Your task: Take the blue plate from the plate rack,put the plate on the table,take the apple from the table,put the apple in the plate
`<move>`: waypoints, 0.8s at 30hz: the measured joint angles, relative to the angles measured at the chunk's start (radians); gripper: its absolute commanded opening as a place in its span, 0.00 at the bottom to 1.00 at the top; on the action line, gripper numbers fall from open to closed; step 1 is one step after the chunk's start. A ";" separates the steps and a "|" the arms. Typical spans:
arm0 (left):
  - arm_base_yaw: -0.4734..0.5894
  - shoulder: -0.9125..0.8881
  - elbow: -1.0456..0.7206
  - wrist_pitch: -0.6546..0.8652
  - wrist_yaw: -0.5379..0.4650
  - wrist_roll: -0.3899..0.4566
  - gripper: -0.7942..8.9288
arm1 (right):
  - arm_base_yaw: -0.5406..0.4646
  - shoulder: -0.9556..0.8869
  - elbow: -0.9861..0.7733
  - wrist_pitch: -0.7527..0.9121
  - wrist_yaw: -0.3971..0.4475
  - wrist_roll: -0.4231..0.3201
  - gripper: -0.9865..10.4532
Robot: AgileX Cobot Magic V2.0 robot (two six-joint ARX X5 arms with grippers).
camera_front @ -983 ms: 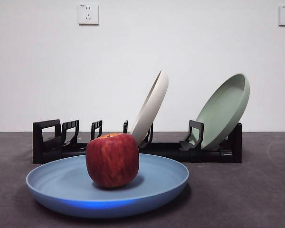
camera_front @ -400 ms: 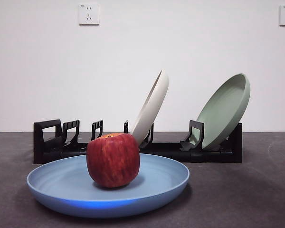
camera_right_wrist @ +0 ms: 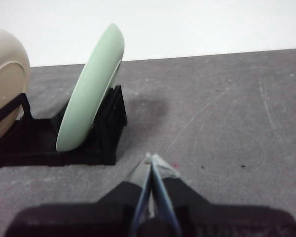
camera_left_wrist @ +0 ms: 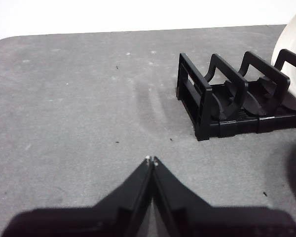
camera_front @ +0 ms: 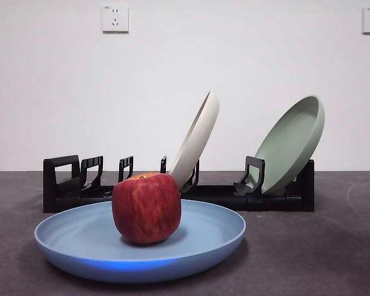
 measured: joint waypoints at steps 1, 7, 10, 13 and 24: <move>0.000 0.000 0.000 0.000 0.000 0.000 0.08 | 0.000 0.000 0.000 -0.008 0.000 0.000 0.09; 0.000 0.000 0.000 0.000 0.000 0.000 0.08 | 0.000 0.014 0.000 -0.033 0.003 0.003 0.09; 0.000 0.000 0.000 0.000 0.000 0.000 0.08 | 0.000 0.018 0.000 -0.033 0.003 0.003 0.09; 0.000 0.000 0.000 0.000 0.000 0.000 0.08 | 0.000 0.018 0.000 -0.034 0.003 0.003 0.09; 0.000 0.000 0.000 0.000 0.000 0.000 0.08 | 0.000 0.018 0.000 -0.033 0.003 0.003 0.09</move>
